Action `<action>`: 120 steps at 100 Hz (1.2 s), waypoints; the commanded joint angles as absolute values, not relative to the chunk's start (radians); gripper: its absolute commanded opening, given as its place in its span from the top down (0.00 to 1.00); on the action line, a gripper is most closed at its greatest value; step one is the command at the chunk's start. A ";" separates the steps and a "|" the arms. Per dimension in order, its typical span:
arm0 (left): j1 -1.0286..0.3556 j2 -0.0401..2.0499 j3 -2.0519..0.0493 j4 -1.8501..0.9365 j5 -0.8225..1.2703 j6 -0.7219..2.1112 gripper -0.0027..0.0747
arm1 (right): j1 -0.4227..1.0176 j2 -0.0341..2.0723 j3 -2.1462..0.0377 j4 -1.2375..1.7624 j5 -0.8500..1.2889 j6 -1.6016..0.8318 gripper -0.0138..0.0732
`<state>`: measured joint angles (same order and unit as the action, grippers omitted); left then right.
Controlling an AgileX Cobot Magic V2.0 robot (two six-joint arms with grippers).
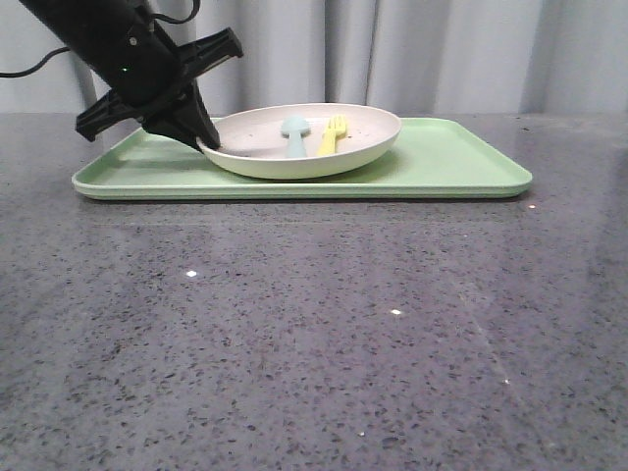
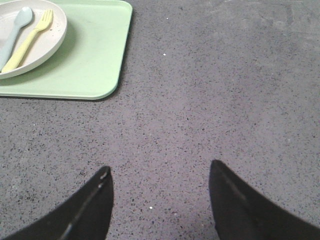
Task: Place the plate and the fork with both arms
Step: 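Lower the plate onto the tray and open the left gripper, then raise the left gripper away from the plate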
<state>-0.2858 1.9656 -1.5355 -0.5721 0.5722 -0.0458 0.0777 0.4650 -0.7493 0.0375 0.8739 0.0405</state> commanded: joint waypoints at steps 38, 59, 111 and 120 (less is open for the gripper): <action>-0.296 1.913 -1.572 -0.601 0.549 -0.059 0.97 | 0.074 0.480 -0.784 0.040 0.808 0.035 0.34; -0.294 1.913 -1.572 -0.601 0.553 -0.059 0.68 | 0.074 0.480 -0.784 0.040 0.808 0.035 0.34; -0.276 1.824 -1.572 -0.544 0.559 -0.059 0.38 | 0.074 0.480 -0.784 0.040 0.822 0.035 0.34; -0.253 1.783 -1.572 -0.499 0.592 -0.059 0.38 | 0.074 0.480 -0.784 0.040 0.826 0.035 0.34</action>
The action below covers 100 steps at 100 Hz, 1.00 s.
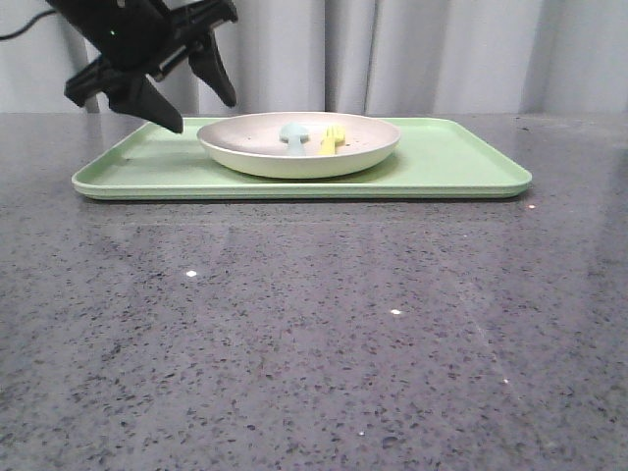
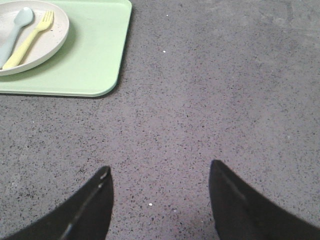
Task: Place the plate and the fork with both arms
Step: 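Raise the left gripper away from the plate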
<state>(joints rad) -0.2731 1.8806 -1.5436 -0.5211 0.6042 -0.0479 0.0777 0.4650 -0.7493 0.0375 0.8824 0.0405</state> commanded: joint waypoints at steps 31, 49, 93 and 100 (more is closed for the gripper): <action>-0.177 1.593 -1.531 -0.283 0.708 -0.059 0.38 | 0.074 0.480 -0.784 0.040 0.830 0.035 0.34; -0.114 1.463 -1.426 -0.229 0.698 -0.059 0.38 | 0.074 0.480 -0.784 0.040 0.829 0.035 0.34; -0.043 1.050 -0.964 -0.133 0.597 -0.059 0.38 | 0.074 0.483 -0.784 0.054 0.743 0.035 0.34; -0.043 0.977 -0.898 -0.133 0.590 -0.059 0.38 | 0.074 0.483 -0.784 0.054 0.733 0.035 0.34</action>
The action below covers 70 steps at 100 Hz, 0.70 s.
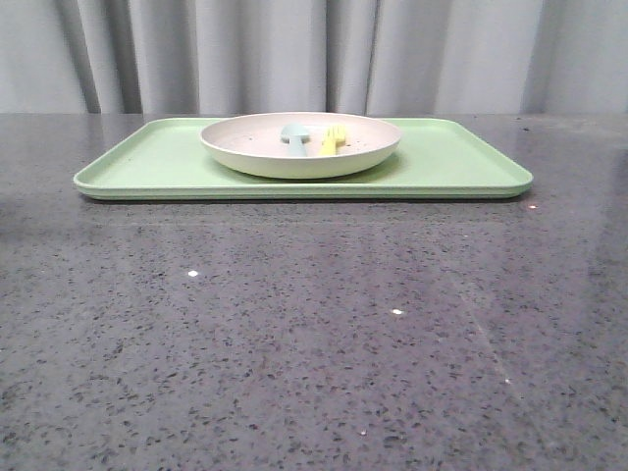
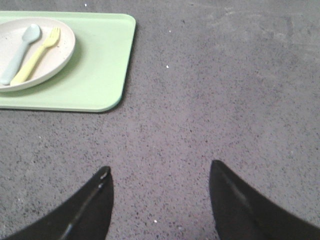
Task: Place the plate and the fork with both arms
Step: 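Raise the left gripper away from the plate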
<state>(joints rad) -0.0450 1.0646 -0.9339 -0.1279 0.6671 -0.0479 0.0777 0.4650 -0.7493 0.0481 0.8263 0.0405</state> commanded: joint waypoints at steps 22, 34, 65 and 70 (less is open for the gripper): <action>-0.043 0.750 -0.731 -0.130 0.579 -0.059 0.38 | 0.074 0.483 -0.784 0.054 0.725 0.035 0.34; -0.043 0.648 -0.682 -0.130 0.579 -0.059 0.38 | 0.074 0.483 -0.784 0.054 0.706 0.035 0.34; -0.043 0.571 -0.664 -0.130 0.579 -0.059 0.40 | 0.074 0.578 -0.834 0.085 0.703 0.034 0.34; -0.043 0.571 -0.664 -0.130 0.579 -0.059 0.40 | 0.078 0.632 -0.871 0.105 0.716 0.034 0.34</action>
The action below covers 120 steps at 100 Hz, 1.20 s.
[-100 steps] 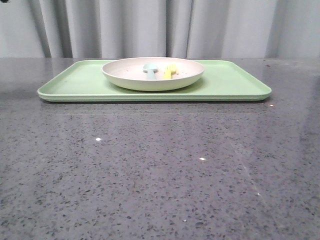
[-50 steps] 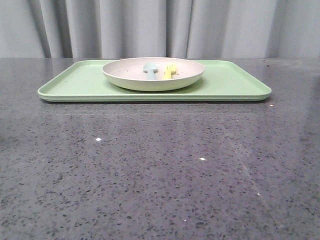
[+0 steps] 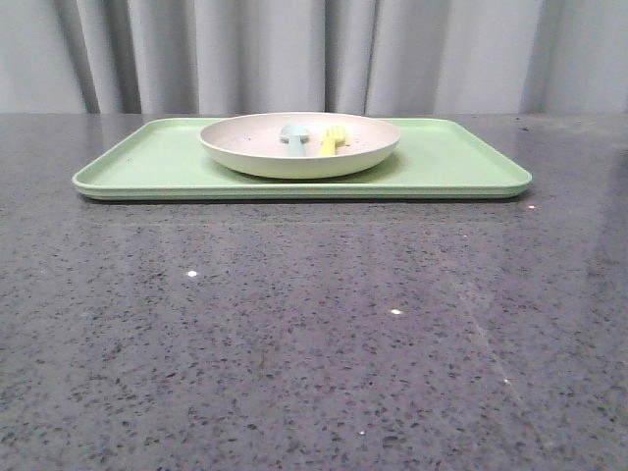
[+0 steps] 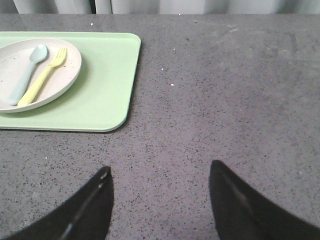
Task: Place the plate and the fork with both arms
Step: 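Raise the left gripper away from the plate, then lower the right gripper onto the yellow fork and close it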
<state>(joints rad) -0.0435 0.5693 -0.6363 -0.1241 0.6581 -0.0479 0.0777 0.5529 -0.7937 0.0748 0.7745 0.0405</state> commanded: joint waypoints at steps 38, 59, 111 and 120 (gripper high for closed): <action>-0.043 0.571 -0.664 -0.130 0.579 -0.059 0.40 | 0.235 1.075 -1.249 0.175 0.730 0.000 0.34; -0.043 0.571 -0.664 -0.130 0.579 -0.059 0.40 | 0.317 1.365 -1.537 0.174 0.809 0.000 0.34; -0.043 0.571 -0.664 -0.130 0.579 -0.059 0.40 | 0.471 1.912 -2.118 0.026 1.062 0.230 0.38; -0.043 0.571 -0.664 -0.130 0.579 -0.059 0.40 | 0.500 1.949 -2.128 -0.024 1.043 0.274 0.43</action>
